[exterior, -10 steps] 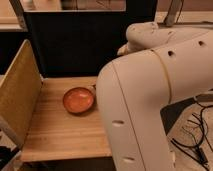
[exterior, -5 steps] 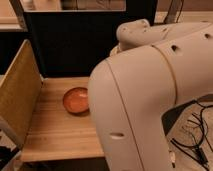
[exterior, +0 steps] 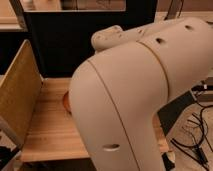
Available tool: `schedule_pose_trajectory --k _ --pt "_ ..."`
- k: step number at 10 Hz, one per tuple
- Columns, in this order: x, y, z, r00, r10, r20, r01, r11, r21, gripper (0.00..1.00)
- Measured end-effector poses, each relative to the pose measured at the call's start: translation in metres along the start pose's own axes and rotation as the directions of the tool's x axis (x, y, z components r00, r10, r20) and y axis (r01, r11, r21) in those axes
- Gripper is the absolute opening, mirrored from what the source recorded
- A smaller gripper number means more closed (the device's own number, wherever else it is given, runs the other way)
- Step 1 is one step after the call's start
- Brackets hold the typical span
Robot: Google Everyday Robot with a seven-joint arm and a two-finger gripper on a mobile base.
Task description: Drag the ceramic bowl in a circle
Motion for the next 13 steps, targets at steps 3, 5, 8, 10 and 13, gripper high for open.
schedule_pose_trajectory --k 3,5,8,10,13 --pt "0.003 0.012 0.002 1.000 -0.022 -0.011 0.022 1.000 -0.003 0.80" --pt "0.004 0.013 0.003 1.000 -0.022 -0.013 0.022 1.000 -0.006 0.80" --pt "0.039 0.002 0.017 0.995 -0.053 -0.086 0.052 0.999 -0.011 0.80" --pt "0.073 0.042 0.035 0.978 -0.138 -0.154 0.128 0.989 -0.075 0.80" --pt "0.101 0.089 0.047 0.940 -0.270 -0.208 0.244 0.959 -0.142 0.80"
